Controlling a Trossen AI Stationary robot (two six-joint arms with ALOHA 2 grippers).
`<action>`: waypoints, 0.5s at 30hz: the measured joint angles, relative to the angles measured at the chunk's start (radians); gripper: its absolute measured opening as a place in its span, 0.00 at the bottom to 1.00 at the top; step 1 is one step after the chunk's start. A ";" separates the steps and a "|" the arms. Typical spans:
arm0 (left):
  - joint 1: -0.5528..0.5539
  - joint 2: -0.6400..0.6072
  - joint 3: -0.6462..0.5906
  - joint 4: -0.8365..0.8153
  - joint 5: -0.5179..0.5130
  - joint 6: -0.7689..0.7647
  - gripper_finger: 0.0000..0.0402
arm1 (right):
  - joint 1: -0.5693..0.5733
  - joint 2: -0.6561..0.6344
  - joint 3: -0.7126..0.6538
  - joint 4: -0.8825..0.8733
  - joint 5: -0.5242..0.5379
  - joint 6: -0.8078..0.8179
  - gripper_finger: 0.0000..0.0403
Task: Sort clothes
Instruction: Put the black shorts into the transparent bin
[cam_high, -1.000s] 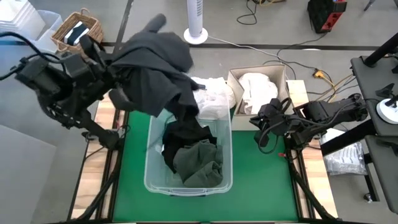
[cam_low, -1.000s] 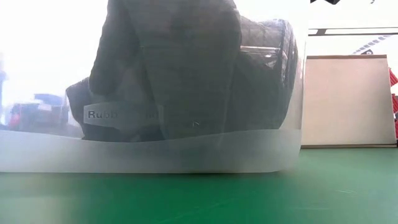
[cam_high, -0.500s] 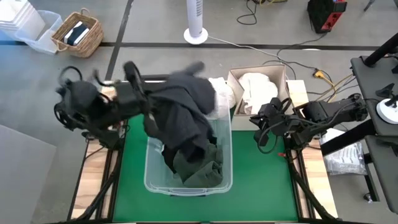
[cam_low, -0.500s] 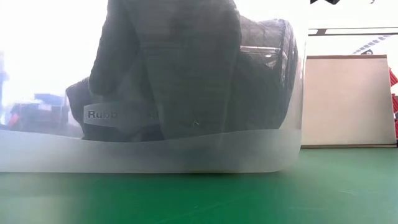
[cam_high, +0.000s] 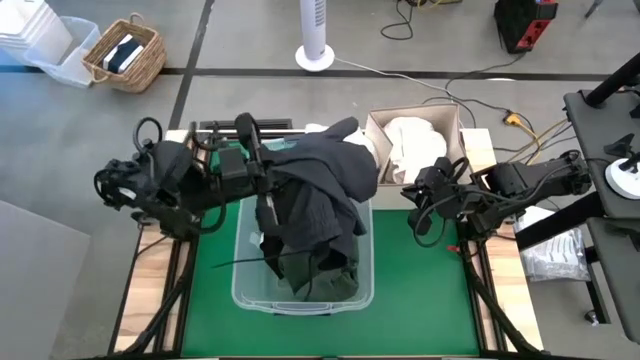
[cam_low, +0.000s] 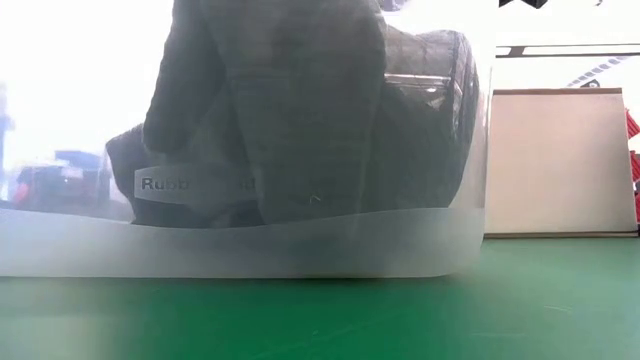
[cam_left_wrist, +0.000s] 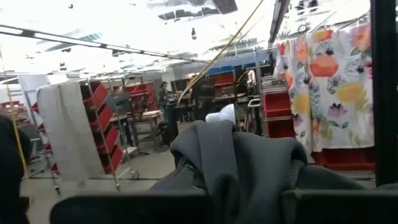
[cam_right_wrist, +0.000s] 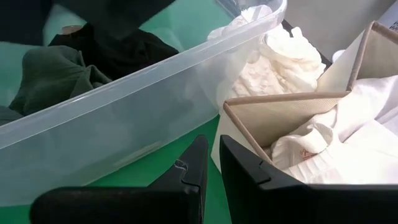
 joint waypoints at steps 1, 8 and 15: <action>0.009 0.000 -0.008 0.001 -0.002 -0.001 0.00 | 0.000 0.000 0.000 0.000 0.000 0.001 0.08; 0.043 -0.015 -0.073 -0.120 -0.116 -0.037 0.00 | 0.000 0.000 -0.005 0.000 0.000 0.003 0.08; 0.049 -0.022 -0.055 -0.431 -0.331 -0.196 0.04 | 0.000 0.000 -0.014 0.001 -0.002 0.018 0.08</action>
